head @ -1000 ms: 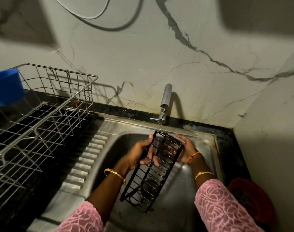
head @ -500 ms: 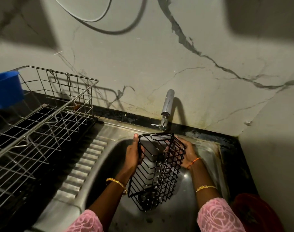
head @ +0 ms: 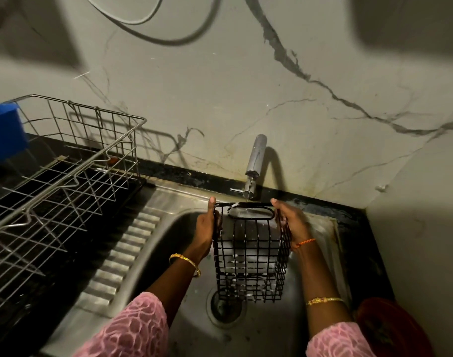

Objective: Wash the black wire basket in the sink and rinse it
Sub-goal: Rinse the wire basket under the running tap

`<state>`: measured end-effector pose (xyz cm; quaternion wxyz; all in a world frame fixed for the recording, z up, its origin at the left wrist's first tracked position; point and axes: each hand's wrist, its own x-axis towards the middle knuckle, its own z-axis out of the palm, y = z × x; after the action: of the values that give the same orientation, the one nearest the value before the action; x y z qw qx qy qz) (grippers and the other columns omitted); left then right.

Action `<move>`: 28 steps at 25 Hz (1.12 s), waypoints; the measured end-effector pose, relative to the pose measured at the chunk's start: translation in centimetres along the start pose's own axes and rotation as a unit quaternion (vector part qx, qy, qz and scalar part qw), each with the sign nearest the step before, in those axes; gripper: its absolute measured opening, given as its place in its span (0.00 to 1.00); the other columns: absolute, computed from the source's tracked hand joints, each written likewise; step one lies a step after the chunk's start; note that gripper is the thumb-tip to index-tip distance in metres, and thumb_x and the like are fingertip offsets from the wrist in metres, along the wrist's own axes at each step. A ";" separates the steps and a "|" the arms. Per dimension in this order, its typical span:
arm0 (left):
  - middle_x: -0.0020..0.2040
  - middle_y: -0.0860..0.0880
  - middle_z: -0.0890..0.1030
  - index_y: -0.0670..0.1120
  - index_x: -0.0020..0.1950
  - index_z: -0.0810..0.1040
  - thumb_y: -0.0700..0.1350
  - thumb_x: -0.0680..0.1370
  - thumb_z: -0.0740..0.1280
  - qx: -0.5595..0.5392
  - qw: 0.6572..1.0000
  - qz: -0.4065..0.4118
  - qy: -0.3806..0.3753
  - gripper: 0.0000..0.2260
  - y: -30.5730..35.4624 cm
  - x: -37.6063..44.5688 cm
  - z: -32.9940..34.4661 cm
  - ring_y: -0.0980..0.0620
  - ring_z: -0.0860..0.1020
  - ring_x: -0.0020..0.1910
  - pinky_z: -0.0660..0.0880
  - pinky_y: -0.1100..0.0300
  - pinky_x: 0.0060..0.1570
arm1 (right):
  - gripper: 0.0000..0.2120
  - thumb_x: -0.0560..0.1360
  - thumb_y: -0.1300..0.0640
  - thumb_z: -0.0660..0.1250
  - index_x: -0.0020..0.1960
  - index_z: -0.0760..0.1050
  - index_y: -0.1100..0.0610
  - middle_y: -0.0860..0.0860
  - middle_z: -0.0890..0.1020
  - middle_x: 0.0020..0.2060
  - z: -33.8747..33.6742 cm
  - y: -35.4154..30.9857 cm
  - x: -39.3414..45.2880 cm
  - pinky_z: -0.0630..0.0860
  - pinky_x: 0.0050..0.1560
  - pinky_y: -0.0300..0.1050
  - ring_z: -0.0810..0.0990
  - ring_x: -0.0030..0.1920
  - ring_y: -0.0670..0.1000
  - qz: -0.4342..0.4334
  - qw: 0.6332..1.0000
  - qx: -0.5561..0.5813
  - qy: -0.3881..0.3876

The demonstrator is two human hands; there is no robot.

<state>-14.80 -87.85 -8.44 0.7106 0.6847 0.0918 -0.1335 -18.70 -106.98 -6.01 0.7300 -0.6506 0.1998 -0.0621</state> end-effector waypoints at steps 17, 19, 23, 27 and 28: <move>0.48 0.49 0.76 0.49 0.54 0.77 0.62 0.80 0.48 -0.008 0.973 -0.133 -0.190 0.24 2.0 -0.5 1.0 0.51 0.74 0.50 0.69 0.59 0.50 | 0.13 0.68 0.57 0.72 0.42 0.78 0.68 0.55 0.78 0.25 -0.7 -0.3 -3.4 0.71 0.29 0.49 0.70 0.24 0.52 -0.089 0.985 0.055 0.135; 0.58 0.45 0.76 0.50 0.55 0.77 0.61 0.81 0.48 0.022 0.976 -0.110 -0.184 0.23 2.2 -0.6 1.1 0.46 0.71 0.62 0.65 0.53 0.63 | 0.30 0.66 0.51 0.74 0.52 0.71 0.77 0.71 0.79 0.44 -0.8 -0.3 -3.1 0.75 0.44 0.62 0.75 0.35 0.62 -0.095 0.984 0.076 0.133; 0.62 0.45 0.77 0.48 0.59 0.76 0.55 0.82 0.52 0.069 0.979 -0.043 -0.185 0.18 3.2 -1.1 2.2 0.48 0.74 0.60 0.66 0.53 0.63 | 0.39 0.56 0.40 0.76 0.51 0.75 0.70 0.63 0.79 0.35 -1.9 0.8 -3.2 0.75 0.34 0.49 0.76 0.31 0.62 -0.053 0.987 0.091 0.122; 0.53 0.47 0.79 0.44 0.59 0.76 0.49 0.82 0.56 0.140 0.969 0.020 -0.201 0.14 4.6 -1.3 3.7 0.51 0.75 0.52 0.71 0.61 0.47 | 0.13 0.73 0.55 0.67 0.46 0.76 0.67 0.50 0.79 0.28 -3.1 1.5 -3.2 0.75 0.29 0.35 0.78 0.28 0.46 -0.022 0.980 0.183 0.073; 0.49 0.49 0.79 0.44 0.54 0.77 0.47 0.82 0.58 0.140 0.968 0.035 -0.206 0.11 4.7 -1.1 3.8 0.51 0.76 0.50 0.72 0.63 0.44 | 0.15 0.72 0.56 0.67 0.50 0.76 0.69 0.53 0.81 0.32 -3.1 1.5 -3.2 0.78 0.34 0.36 0.81 0.34 0.48 -0.020 0.979 0.195 0.061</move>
<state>-14.56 -91.42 -3.42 0.6152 0.7382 -0.1005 -0.2580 -23.05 -108.54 -7.03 0.8277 -0.4946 0.2157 -0.1540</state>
